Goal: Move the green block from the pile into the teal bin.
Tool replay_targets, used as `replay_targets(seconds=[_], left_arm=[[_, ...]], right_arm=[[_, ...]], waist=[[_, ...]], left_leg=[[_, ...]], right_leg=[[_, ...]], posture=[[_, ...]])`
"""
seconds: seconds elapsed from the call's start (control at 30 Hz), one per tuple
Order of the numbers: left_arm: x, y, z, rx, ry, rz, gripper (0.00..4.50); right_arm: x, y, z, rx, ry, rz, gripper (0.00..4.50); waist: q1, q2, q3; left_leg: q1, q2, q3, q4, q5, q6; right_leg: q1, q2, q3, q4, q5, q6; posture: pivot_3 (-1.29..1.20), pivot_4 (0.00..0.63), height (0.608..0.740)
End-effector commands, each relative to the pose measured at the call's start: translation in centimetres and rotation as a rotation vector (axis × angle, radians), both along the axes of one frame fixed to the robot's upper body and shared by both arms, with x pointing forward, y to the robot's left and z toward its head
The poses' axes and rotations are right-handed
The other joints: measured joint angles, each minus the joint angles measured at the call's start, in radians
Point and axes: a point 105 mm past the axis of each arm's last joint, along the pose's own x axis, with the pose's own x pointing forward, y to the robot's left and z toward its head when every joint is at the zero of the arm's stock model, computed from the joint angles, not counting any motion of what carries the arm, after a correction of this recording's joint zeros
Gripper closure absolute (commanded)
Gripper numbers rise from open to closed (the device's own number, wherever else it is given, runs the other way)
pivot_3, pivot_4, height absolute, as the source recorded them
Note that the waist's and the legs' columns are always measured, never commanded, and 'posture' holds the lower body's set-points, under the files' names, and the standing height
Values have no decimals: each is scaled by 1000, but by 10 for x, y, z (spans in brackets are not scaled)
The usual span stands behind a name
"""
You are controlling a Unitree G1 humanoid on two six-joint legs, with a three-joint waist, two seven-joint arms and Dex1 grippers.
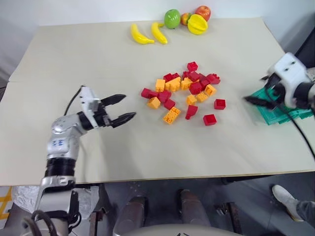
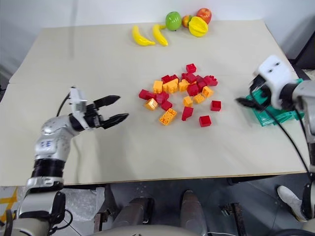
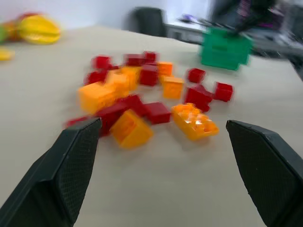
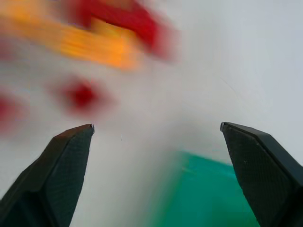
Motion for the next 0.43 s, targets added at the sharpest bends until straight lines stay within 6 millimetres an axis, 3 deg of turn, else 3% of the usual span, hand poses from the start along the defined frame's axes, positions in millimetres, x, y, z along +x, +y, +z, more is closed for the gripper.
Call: replay_targets(seconds=[0.03,0.27,0.43], left_arm=[[-13,19,16,27,-75,33,0],[-31,50,10,84,-58,84,0],[-42,62,12,81,-62,114,0]], right_arm=[[-13,16,4,76,-60,188,22],[-22,15,-31,112,-32,322,22],[-23,23,-32,171,-65,341,22]], waist=[[4,0,0],[3,0,0],[-3,1,0]], left_leg=[[0,-1,0,0,0,0],[3,-3,-2,3,-1,3],[4,-2,0,2,-2,2]], right_leg=[[1,-1,0,0,0,0],[7,-3,-1,-4,1,1],[6,-2,0,-3,0,1]], posture=[[0,150,740],[0,150,740],[0,150,740]])
